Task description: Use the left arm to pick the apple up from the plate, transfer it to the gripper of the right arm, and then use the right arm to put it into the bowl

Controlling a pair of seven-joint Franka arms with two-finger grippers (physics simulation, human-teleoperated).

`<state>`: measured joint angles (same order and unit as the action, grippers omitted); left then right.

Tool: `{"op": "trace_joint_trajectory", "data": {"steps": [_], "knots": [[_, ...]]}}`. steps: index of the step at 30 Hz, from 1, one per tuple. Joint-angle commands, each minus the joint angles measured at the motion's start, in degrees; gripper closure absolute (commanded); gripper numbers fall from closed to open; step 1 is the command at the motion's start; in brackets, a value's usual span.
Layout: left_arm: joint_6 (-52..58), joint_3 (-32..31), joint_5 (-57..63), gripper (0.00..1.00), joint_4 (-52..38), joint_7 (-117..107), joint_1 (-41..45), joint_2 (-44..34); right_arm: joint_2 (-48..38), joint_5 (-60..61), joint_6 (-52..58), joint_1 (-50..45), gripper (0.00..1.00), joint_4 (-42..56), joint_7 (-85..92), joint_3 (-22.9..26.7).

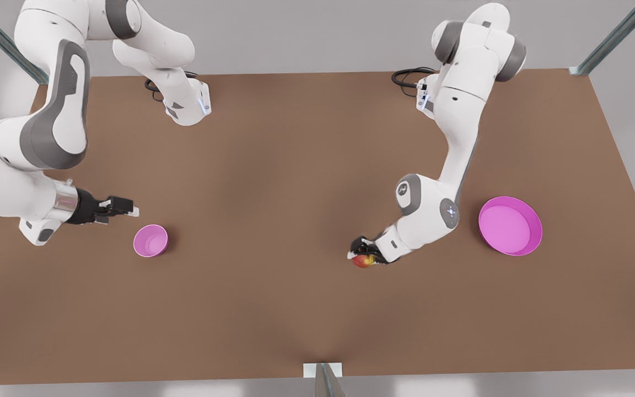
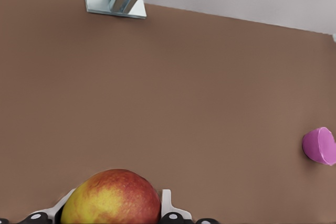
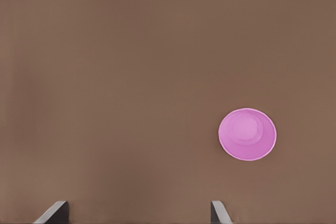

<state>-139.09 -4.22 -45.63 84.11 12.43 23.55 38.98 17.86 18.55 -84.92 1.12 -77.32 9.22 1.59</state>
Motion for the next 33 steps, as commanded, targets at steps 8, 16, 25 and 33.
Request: {"op": "trace_joint_trajectory", "data": {"steps": [8,16,25,33], "knots": [[0.7,-17.9,-20.6,0.23,-22.8,54.4,-3.2,17.6,13.7,42.2,-6.1,0.9,0.0,0.1,0.5,-1.8],[-11.6,-20.1,-20.6,0.23,-25.6,80.5,-0.3,18.8,25.7,64.9,-7.9,-1.3,0.0,0.9,25.8,-3.1],[-11.9,-24.9,-23.3,0.23,-29.1,86.4,-0.4,22.9,31.2,65.5,-9.6,-4.2,0.0,0.6,44.2,-5.0],[-11.9,-25.1,-24.7,0.23,-29.1,87.2,-0.3,23.6,34.9,70.6,-9.8,-5.0,0.0,4.1,48.6,-7.7]]}}
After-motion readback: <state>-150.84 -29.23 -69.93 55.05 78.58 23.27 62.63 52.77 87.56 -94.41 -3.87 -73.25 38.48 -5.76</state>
